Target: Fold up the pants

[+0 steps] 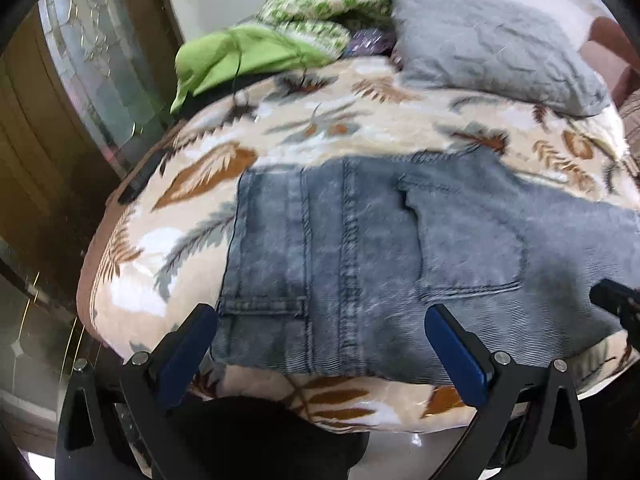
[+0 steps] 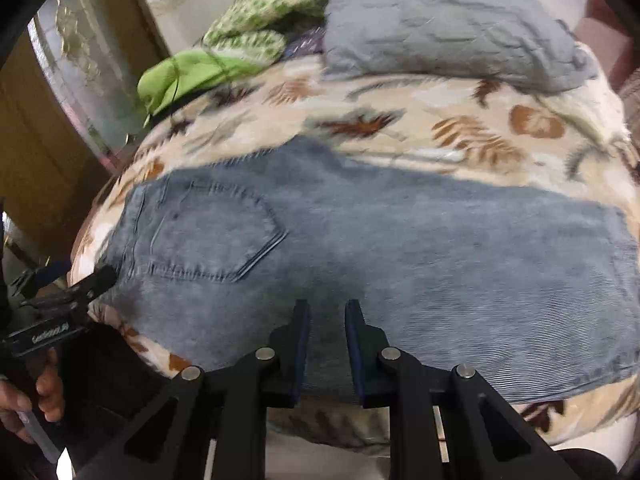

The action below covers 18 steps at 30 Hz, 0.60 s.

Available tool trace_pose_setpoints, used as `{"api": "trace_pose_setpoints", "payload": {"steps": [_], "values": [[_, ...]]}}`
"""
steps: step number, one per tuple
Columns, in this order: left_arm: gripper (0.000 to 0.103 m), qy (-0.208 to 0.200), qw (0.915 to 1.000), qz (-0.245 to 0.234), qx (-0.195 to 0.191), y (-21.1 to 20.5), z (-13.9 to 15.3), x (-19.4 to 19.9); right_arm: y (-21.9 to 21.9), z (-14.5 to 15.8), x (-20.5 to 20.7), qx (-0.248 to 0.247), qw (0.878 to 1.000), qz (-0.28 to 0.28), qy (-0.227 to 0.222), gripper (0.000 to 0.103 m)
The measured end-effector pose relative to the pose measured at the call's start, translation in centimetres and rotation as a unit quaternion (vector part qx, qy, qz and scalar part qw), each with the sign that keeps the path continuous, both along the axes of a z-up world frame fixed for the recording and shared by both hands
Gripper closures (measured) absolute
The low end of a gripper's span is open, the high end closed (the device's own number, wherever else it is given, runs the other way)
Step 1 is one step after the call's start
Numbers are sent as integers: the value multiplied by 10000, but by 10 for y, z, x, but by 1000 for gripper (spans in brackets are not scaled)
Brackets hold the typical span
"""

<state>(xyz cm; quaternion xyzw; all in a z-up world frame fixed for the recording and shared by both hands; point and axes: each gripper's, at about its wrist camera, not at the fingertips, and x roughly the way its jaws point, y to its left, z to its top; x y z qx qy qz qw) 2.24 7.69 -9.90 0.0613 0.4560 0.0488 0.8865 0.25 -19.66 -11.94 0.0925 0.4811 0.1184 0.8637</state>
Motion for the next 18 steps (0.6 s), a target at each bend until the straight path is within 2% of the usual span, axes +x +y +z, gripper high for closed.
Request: {"api": "trace_pose_setpoints", "payload": {"steps": [5,8,12,18], "values": [[0,380,9990,205,110,11,-22,8,19,-27,0,-86,9988,302,387,82],[0,611,9979,210,64,13,-34,12,19,-32,2,-103,9983,380,419,82],[0,499,9985,217,-59,11,-27,12,14,-17,21,-107,9986,367,375,82],[0,100,9996,-198,-200,-14,-4,10,17,10,83,435,9981,371,214,82]]}}
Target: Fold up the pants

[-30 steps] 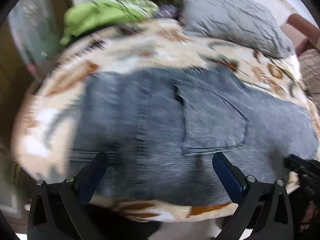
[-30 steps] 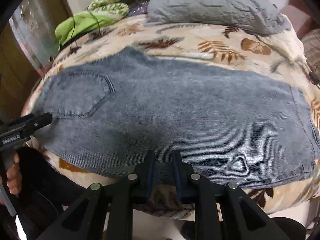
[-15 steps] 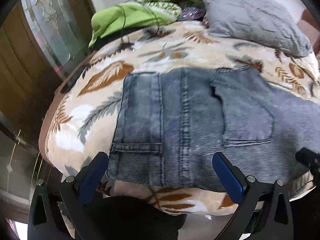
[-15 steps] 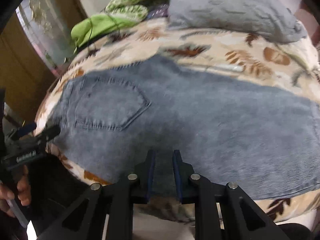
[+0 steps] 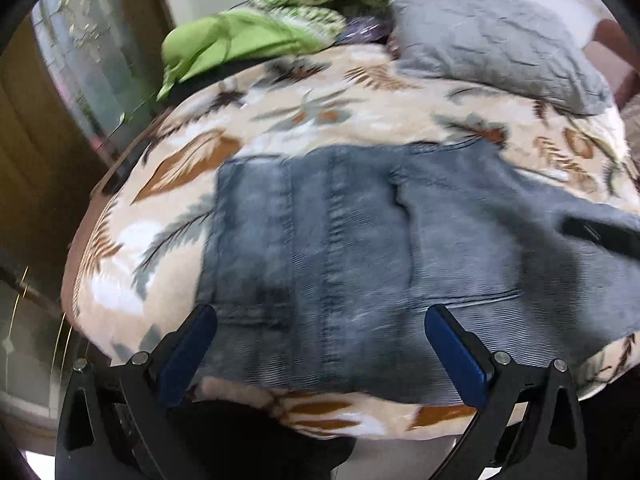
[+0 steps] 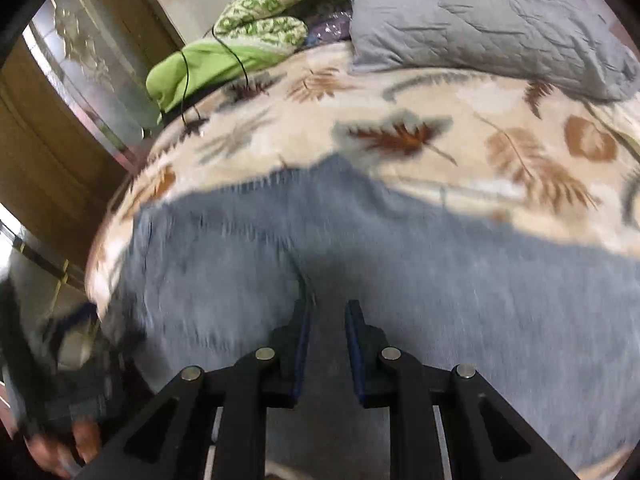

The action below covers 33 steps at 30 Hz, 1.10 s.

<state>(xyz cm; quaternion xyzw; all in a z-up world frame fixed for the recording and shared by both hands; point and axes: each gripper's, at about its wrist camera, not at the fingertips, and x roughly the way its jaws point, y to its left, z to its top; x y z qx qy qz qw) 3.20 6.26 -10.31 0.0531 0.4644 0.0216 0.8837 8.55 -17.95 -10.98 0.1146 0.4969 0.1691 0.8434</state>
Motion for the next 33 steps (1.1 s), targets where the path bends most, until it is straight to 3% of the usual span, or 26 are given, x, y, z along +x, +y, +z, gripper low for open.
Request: {"api": "trace_pose_setpoints", "payload": {"steps": [5,8,10,12,20,26,30,33], "values": [[0,-41,9985,-469,262,-24,-9,7,18,-19,61,76,9996,94,260,82],[0,227,9987,-341,289,-20,-24,19,26,-35,85,112,9988,82,462,82],[0,414,9988,-260,83,-12,-33,27,31,-45,98,-28,9984,62,561,82],[0,456,9986,-218,-122,-7,-36,30,34,-47,108,-94,9989,-45,454,82],[0,444,9988,-225,13,-11,-36,37,38,-48,140,-303,9982,-415,307,81],[0,319,9993,-142,92,-4,-22,23,24,-20,110,-138,9991,-407,-53,78],[0,0,9999,-40,112,-1,-1,11,10,5,69,-235,9987,-291,-334,78],[0,-454,9987,-20,235,-5,26,-4,-5,24,28,-334,9969,-240,-676,78]]}}
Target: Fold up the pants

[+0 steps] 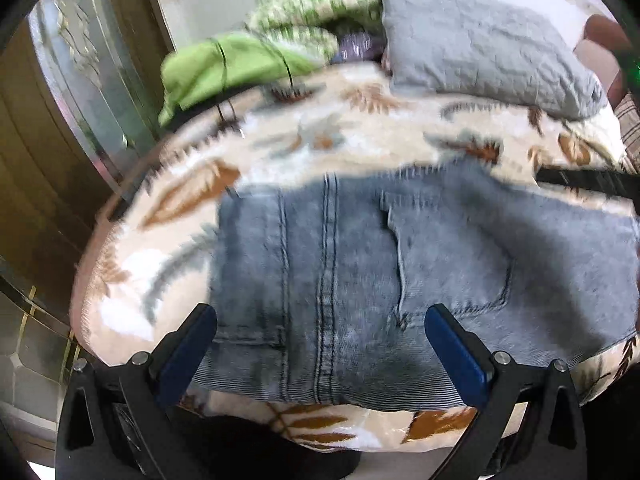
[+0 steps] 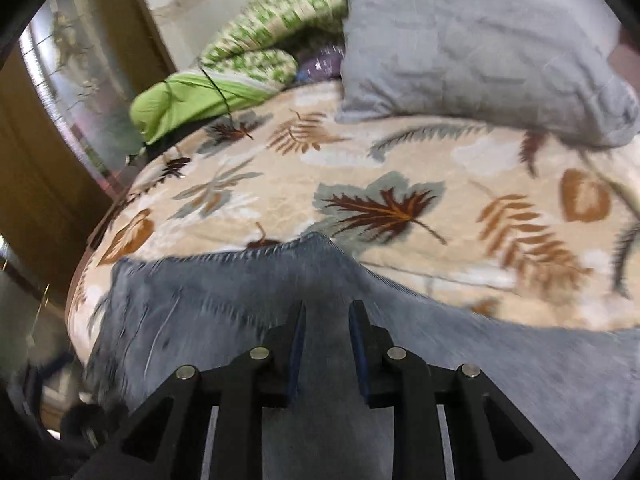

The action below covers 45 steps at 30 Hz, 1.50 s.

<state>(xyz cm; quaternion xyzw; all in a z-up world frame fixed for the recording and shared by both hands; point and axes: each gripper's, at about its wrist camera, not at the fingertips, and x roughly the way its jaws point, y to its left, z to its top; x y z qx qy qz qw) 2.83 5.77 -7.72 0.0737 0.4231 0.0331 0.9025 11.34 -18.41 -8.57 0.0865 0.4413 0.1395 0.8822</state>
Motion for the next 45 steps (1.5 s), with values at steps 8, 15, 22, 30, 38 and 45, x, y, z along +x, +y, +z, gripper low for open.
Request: {"api": "trace_pose_setpoints", "payload": {"steps": [8,15,22,30,38,45], "values": [[0,-820,9963,-102,253,-18,61,-31,-42,46,-90,-52,9968,-262,-758,78],[0,-1103,9932,-323,172,-37,87,-55,-79,60,-136,-180,9933,-615,-958,78],[0,-671,9954,-624,272,-58,64,-47,-135,21,-142,-110,9908,-1290,-403,78],[0,354,9964,-547,548,-72,-15,-21,-209,-39,-142,440,9745,-2101,660,78],[0,851,9920,-579,730,-78,-56,-9,-217,-70,-133,633,9689,-2115,1116,78],[0,961,9931,-561,372,-69,-62,-7,-228,-81,-132,762,9637,-2194,1317,78]]}}
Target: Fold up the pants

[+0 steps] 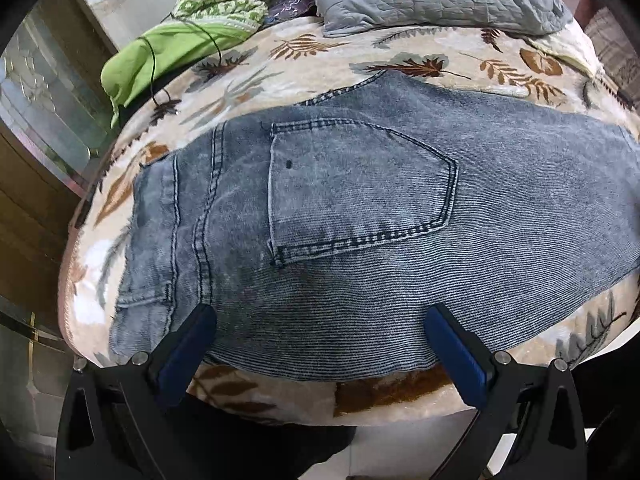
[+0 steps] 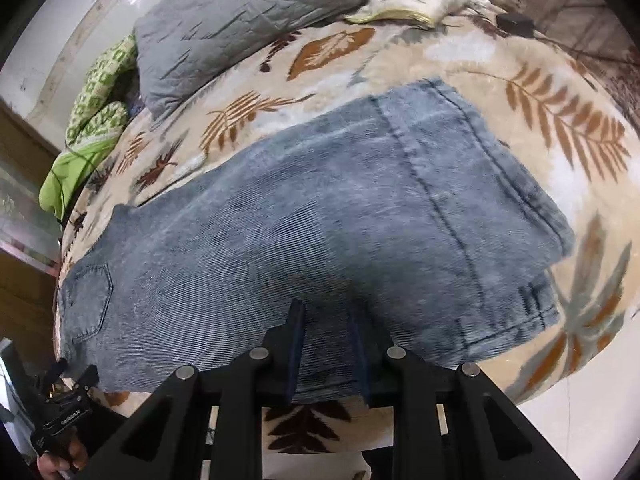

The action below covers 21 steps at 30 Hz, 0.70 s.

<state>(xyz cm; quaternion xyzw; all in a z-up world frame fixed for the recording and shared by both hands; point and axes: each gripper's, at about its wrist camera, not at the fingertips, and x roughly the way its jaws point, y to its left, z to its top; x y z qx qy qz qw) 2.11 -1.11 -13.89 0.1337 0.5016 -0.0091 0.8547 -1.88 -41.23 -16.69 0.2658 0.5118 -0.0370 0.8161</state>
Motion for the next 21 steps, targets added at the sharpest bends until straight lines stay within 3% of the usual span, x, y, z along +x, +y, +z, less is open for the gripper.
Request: {"api": "trace_pose_setpoints", "payload": {"steps": [5,9,12,17,21], "values": [[0,-24,10000,11,-55,0,-2,1,-24,-7,-10,459,9987,-231,-66,85],[0,-36,10000,-11,-46,1,-2,2,-26,-7,-11,535,9981,-282,-113,86],[0,-104,9999,11,-7,1,3,0,-16,8,-15,15,9985,-366,-415,82],[0,-558,9983,-77,112,-6,25,-11,13,46,-22,-591,9848,-74,-1633,82],[0,-932,9956,-92,79,-7,48,-17,24,51,-14,-613,9818,-19,-1796,82]]}}
